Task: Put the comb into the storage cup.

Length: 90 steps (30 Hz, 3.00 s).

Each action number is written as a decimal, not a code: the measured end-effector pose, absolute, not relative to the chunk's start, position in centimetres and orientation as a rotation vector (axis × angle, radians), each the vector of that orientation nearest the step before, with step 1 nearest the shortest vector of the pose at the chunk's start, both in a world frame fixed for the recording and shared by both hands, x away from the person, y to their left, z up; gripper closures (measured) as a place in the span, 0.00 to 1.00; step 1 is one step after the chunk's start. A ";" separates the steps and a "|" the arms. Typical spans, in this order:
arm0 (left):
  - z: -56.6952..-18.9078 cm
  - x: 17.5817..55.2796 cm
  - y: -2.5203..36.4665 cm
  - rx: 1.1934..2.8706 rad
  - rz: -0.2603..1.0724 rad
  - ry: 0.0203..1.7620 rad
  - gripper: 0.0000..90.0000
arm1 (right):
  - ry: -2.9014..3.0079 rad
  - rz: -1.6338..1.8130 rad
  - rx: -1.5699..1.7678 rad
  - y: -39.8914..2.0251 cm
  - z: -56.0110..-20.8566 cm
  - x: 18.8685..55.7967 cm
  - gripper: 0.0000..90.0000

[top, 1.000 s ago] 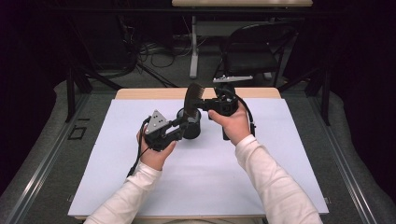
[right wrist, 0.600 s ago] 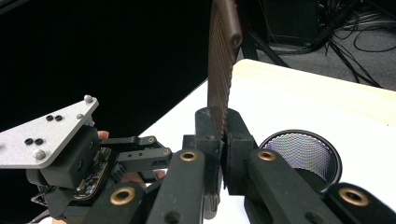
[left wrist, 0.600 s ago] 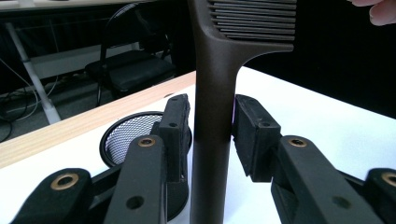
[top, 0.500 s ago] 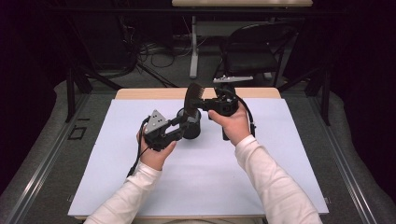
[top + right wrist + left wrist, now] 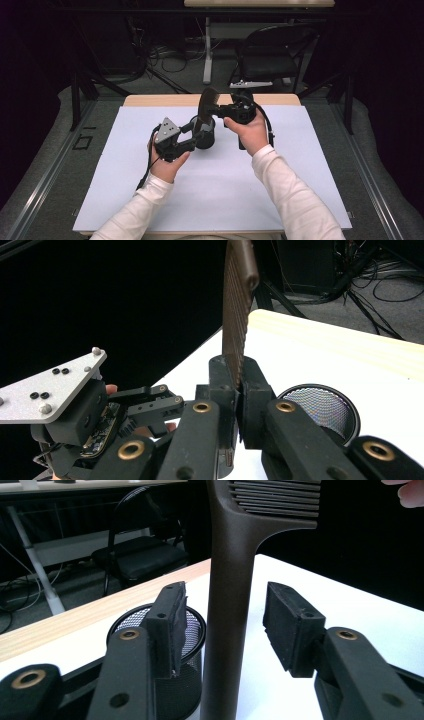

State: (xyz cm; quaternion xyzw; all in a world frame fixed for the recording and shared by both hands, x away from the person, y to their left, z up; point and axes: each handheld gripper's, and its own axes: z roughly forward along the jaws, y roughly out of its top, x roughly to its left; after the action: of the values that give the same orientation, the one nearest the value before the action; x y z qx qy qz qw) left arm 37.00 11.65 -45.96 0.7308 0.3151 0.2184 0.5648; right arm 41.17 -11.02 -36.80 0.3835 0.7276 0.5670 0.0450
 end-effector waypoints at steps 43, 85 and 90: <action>-45.6 37.4 12.0 1.737 0.601 0.781 0.41 | 2.068 1.720 1.189 -12.2 -36.3 41.3 0.97; -46.1 38.3 12.3 1.772 0.507 0.859 0.17 | 1.960 1.680 1.226 -13.0 -36.5 42.4 0.97; -46.1 38.4 12.4 1.785 0.518 0.874 0.17 | 1.943 1.675 1.221 -13.0 -36.5 42.5 0.97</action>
State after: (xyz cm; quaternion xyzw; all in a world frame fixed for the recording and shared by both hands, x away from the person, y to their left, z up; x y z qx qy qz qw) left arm 38.44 12.36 -46.12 0.7438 0.3639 0.2157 0.5175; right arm 42.53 -12.95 -36.51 0.4249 0.6762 0.5830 0.1496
